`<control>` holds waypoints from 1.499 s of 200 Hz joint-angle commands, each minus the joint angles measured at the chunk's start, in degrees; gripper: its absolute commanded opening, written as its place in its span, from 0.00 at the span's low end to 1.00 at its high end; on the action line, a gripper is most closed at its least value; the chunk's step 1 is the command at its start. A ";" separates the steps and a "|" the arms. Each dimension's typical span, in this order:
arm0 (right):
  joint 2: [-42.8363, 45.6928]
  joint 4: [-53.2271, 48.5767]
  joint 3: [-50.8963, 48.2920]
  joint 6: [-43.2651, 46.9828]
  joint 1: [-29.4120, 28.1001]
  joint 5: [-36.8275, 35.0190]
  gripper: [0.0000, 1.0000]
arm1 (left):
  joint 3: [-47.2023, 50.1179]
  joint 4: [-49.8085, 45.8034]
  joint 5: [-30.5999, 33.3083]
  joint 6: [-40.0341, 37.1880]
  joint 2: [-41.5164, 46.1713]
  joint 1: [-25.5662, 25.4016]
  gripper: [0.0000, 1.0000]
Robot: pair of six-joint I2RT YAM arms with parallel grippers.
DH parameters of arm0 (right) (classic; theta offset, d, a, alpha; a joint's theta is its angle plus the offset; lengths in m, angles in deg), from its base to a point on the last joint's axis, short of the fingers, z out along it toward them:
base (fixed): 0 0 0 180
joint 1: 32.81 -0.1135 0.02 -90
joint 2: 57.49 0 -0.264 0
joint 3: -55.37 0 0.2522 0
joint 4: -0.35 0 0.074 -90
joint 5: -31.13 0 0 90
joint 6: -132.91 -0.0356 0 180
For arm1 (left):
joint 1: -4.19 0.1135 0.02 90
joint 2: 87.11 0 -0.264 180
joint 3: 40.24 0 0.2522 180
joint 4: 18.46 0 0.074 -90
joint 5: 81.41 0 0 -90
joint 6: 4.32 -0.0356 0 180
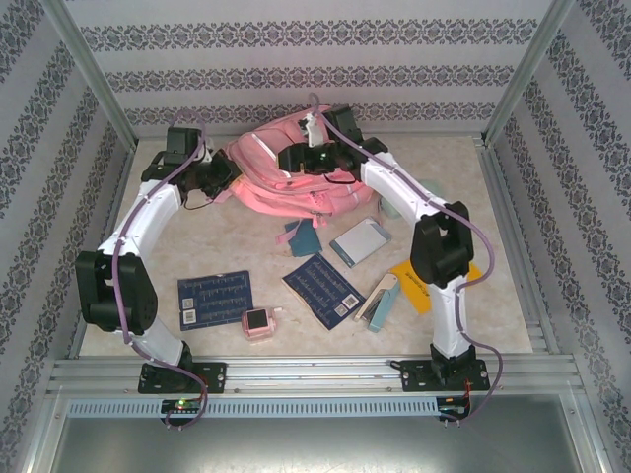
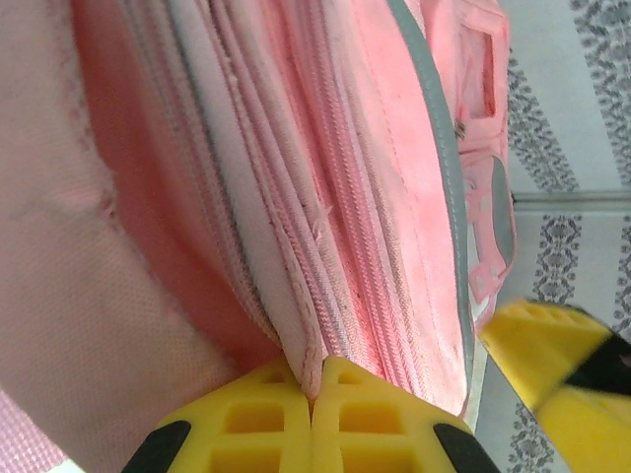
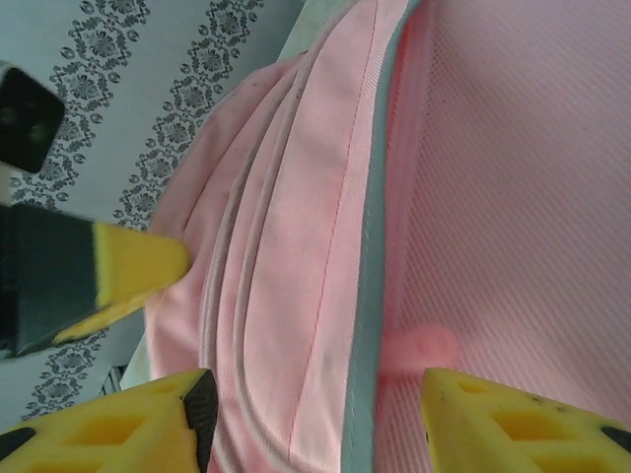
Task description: Pack the student bag
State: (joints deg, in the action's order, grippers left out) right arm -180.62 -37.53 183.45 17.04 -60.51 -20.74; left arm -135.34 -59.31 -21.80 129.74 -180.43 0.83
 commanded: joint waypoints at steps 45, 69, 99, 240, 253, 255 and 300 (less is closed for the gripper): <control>-6.89 -5.80 8.99 0.38 -3.37 8.63 0.22 | -9.81 -9.01 0.58 -13.08 -2.30 -3.73 0.00; -6.24 -3.55 9.08 -3.89 -2.69 8.06 0.00 | -10.29 -10.90 3.11 -15.40 -3.17 -4.20 0.00; -4.91 -0.09 10.56 -12.21 -0.58 5.35 0.00 | -9.30 -13.93 9.61 -18.40 -2.52 -4.19 0.00; -12.48 -7.15 30.59 -34.33 1.83 -5.13 0.00 | 0.98 -15.14 36.80 -17.85 4.55 -31.08 0.43; -12.53 -8.19 30.86 -34.59 1.78 -5.96 0.00 | 0.66 -16.42 41.54 -14.59 2.50 -32.55 0.43; -12.50 -8.39 30.89 -34.58 1.75 -6.14 0.00 | 0.70 -16.17 41.66 -14.47 2.28 -32.80 0.42; -12.40 -9.75 30.78 -35.20 1.79 -6.93 0.00 | 2.75 -9.31 40.37 -11.55 -1.82 -36.22 0.46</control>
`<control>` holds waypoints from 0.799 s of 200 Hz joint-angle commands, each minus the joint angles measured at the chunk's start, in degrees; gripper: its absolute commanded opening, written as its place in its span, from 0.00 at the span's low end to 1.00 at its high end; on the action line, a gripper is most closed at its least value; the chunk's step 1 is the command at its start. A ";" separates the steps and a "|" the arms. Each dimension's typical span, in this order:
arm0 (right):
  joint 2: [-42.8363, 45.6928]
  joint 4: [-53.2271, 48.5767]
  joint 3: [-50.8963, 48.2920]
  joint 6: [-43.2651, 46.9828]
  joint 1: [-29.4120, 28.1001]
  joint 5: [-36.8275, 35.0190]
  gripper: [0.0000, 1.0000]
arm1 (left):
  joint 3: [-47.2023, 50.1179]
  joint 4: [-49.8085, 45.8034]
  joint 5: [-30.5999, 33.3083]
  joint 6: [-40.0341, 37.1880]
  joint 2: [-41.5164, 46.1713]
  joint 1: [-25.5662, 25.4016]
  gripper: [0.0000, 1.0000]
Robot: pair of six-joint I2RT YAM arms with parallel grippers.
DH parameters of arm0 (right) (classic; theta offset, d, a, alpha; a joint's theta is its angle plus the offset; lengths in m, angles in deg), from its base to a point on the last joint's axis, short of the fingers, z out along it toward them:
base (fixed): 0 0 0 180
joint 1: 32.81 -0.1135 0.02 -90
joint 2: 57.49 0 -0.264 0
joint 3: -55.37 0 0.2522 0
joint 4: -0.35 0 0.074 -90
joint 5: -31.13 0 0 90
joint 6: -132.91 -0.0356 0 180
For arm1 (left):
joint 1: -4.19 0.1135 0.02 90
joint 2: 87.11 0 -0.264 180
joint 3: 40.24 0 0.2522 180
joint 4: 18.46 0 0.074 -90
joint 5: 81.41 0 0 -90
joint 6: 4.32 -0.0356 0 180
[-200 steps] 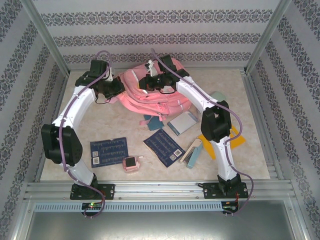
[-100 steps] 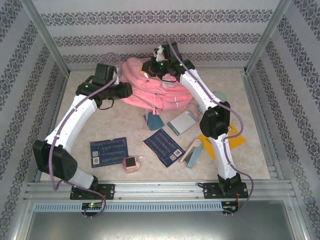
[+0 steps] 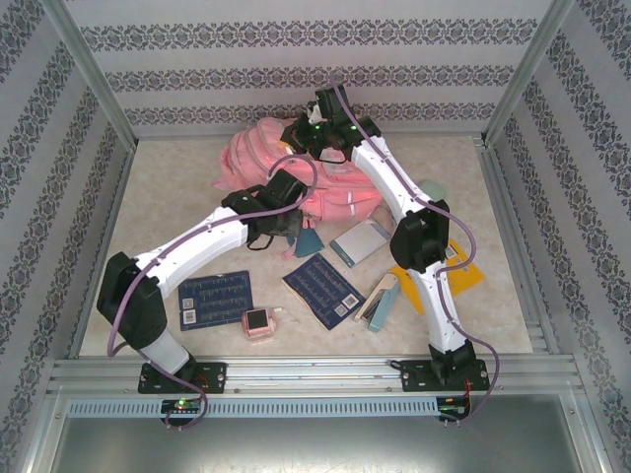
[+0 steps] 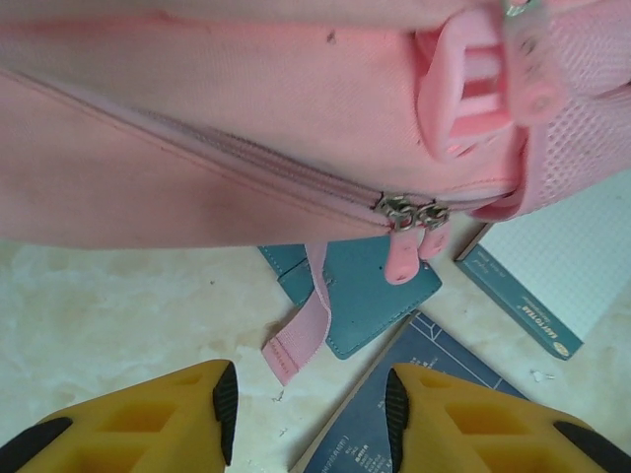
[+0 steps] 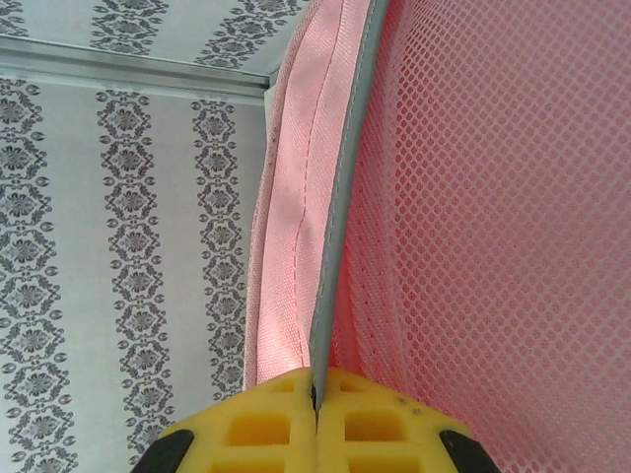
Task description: Pack the student bag
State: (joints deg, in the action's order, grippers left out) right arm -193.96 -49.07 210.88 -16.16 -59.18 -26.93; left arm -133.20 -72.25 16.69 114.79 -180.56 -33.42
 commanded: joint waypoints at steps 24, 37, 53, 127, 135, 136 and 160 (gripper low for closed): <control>0.82 1.82 3.24 -2.28 0.44 -0.58 0.00 | 1.59 6.19 -0.15 3.83 -3.41 -3.23 0.47; 0.76 1.91 3.19 -2.52 0.44 -0.34 0.00 | 2.35 7.44 -0.56 4.07 -4.06 -3.61 0.48; 0.67 2.25 3.26 -3.18 0.49 0.28 0.00 | 3.19 8.61 -0.80 4.49 -4.84 -3.81 0.49; 0.58 3.14 3.10 -4.84 0.35 2.47 0.00 | 2.74 11.36 1.37 4.74 -9.74 -3.90 0.50; 0.42 3.30 3.07 -5.05 0.35 2.72 0.00 | 2.48 11.54 1.86 4.64 -10.27 -3.93 0.50; 0.46 3.31 3.08 -5.11 0.35 2.79 0.00 | 2.43 11.55 1.94 4.55 -10.35 -3.91 0.50; 0.40 4.09 2.99 -5.64 0.17 3.91 0.00 | 1.26 11.82 3.84 3.36 -11.58 -3.90 0.49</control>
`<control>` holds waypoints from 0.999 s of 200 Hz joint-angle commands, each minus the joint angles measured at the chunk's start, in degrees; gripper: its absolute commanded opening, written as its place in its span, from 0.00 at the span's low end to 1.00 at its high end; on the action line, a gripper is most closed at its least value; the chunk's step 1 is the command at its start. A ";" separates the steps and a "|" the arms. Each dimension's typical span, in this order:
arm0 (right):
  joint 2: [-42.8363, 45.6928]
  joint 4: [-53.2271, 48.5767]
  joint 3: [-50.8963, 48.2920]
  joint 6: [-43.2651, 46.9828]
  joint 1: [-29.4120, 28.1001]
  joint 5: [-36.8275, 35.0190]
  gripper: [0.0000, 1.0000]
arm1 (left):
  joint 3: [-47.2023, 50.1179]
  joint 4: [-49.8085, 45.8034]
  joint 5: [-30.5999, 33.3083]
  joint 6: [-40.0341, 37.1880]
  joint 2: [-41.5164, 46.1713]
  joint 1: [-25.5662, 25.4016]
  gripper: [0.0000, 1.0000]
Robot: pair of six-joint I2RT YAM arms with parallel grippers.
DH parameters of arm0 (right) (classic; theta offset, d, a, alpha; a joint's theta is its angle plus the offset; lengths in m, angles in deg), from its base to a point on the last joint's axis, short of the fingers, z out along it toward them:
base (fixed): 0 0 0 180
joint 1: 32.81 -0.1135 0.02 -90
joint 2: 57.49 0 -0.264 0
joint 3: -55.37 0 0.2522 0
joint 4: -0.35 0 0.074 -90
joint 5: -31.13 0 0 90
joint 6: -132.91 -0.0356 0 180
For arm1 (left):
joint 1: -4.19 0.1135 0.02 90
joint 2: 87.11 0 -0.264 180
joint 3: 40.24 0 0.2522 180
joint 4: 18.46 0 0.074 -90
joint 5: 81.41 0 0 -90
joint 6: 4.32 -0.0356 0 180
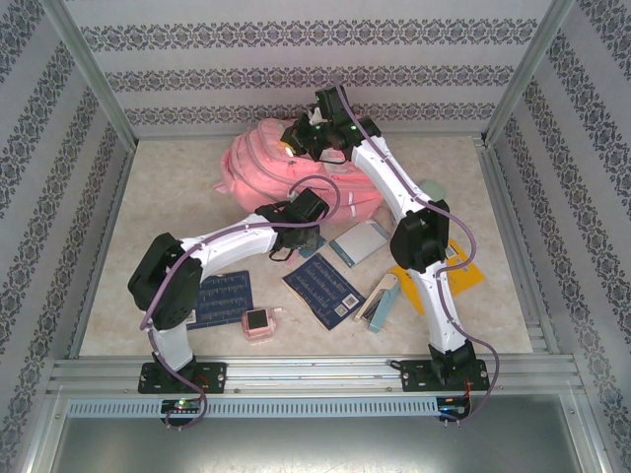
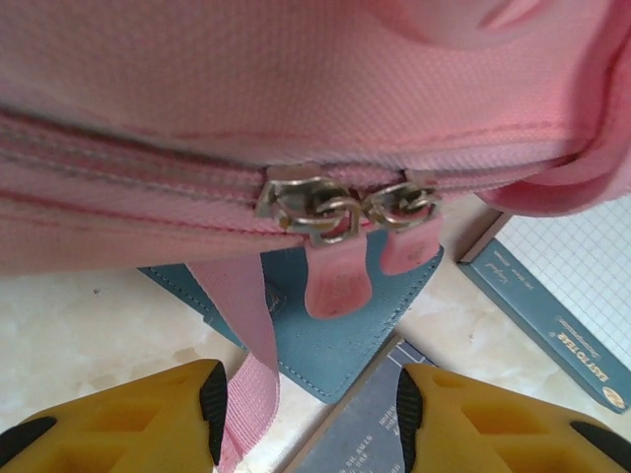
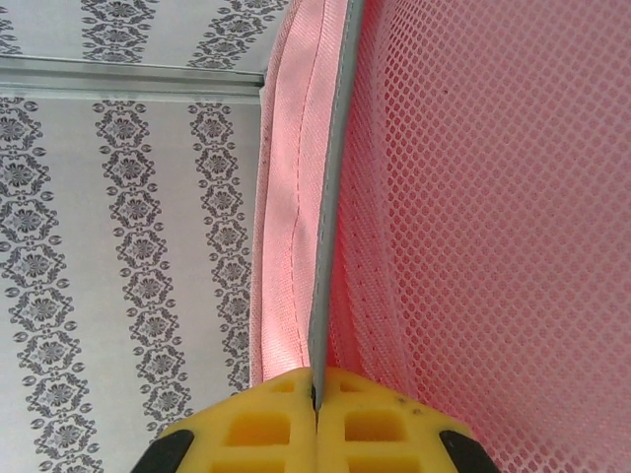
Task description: Pack the student bag
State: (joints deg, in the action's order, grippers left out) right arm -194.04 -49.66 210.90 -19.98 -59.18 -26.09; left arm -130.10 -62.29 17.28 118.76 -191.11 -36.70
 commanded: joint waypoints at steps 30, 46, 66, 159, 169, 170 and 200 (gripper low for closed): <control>0.24 5.02 2.94 -1.74 -0.08 3.91 0.00 | -3.31 1.68 5.92 -2.48 -2.15 -0.44 0.45; -0.13 5.22 3.02 -1.73 -0.33 4.40 0.00 | -4.17 1.59 6.69 -3.08 -2.35 -0.38 0.43; -0.42 5.18 3.02 -1.43 -0.61 4.73 0.00 | -5.02 1.59 7.21 -3.63 -2.64 -0.21 0.44; -0.87 6.02 3.16 -2.10 -0.68 5.83 0.00 | -5.22 2.10 7.05 -4.87 -5.04 1.07 0.15; -0.91 6.02 3.23 -2.00 -0.69 5.90 0.00 | -4.90 2.37 7.29 -5.01 -4.90 1.15 0.12; -0.91 6.06 3.20 -1.99 -0.65 5.90 0.00 | -4.88 2.37 7.34 -5.07 -4.85 1.15 0.11; -1.00 5.65 3.08 -1.10 -0.61 6.20 0.00 | -3.74 2.20 8.32 -5.39 -4.04 1.89 0.04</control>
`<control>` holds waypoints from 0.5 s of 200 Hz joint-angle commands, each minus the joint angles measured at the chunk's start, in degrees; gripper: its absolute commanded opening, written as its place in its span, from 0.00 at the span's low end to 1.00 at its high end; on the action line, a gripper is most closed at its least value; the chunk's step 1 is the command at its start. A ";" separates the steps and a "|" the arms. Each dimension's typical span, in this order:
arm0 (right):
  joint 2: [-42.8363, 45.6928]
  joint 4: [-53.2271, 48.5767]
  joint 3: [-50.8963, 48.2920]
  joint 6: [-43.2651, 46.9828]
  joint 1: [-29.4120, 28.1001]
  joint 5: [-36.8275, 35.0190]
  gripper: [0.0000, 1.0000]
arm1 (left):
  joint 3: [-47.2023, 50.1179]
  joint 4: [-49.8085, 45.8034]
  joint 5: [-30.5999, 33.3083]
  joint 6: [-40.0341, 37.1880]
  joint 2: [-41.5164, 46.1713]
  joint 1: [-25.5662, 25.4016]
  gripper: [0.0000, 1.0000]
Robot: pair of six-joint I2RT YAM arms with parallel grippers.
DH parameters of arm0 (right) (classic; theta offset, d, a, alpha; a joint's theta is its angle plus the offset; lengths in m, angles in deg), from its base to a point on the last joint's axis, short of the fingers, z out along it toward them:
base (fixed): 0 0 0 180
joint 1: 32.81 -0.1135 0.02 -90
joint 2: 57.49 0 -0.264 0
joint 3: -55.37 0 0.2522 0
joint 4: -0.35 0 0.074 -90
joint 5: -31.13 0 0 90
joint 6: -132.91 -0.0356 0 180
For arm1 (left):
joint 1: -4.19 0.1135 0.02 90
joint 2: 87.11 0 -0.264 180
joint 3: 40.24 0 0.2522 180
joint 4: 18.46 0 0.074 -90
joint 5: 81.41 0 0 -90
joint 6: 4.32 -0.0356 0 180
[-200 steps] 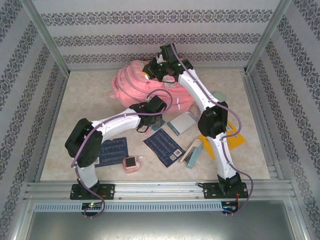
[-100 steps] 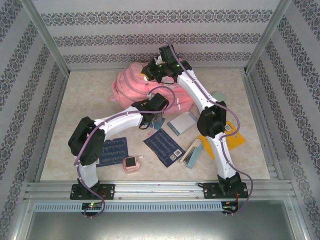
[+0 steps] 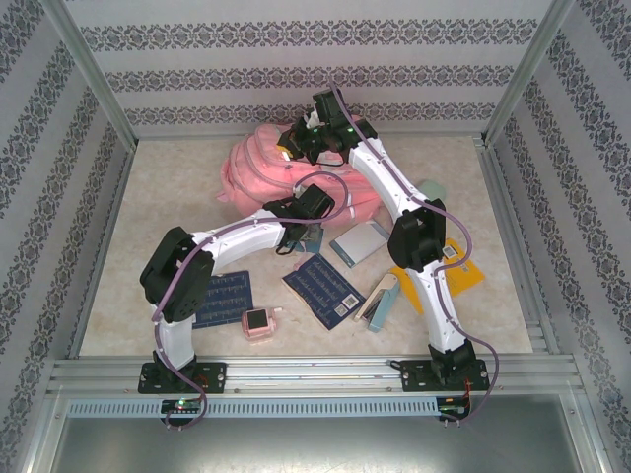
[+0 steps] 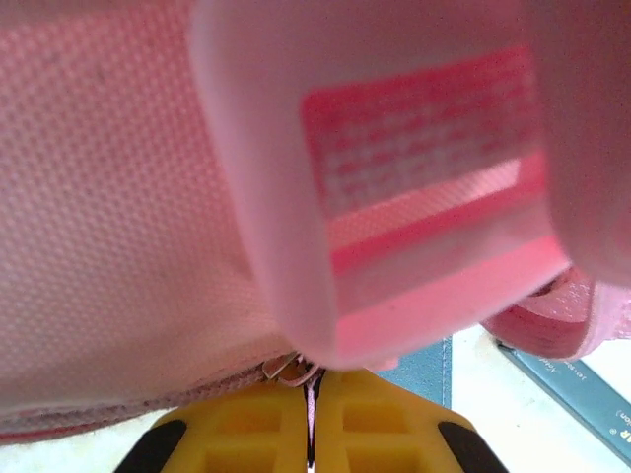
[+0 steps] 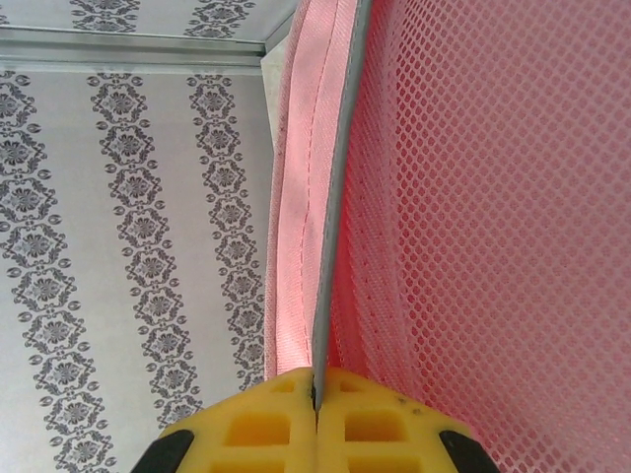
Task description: Pack the student bag
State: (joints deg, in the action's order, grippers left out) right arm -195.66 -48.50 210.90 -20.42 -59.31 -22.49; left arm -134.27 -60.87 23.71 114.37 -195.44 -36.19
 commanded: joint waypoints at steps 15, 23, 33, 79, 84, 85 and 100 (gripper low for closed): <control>0.69 3.58 3.07 0.69 -0.44 2.22 0.00 | 1.69 0.91 2.06 -1.09 1.30 2.08 0.01; 0.79 3.15 2.92 1.52 -0.31 1.95 0.00 | 2.42 0.96 2.09 -1.22 1.87 2.44 0.00; 1.05 2.84 2.46 2.47 -0.17 1.69 0.00 | 3.28 1.05 2.03 -1.35 2.53 2.84 0.00; 1.83 1.76 0.50 5.96 0.40 0.94 0.00 | 7.53 1.90 0.80 -1.53 6.37 5.24 0.00; 1.84 1.34 0.43 6.47 0.40 0.74 0.00 | 8.01 2.04 0.63 -1.47 6.90 5.51 0.00; 1.89 1.30 0.43 6.60 0.40 0.68 0.00 | 8.10 2.07 0.63 -1.45 7.04 5.54 0.00; 2.03 0.15 0.39 8.18 0.49 -0.03 0.00 | 9.69 2.55 0.08 -1.25 8.80 6.59 0.00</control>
State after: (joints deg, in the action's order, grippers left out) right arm -195.66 -48.81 210.86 -15.72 -59.27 -22.44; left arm -126.86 -59.07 23.66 113.74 -190.48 -31.60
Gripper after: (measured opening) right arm 0.068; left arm 0.050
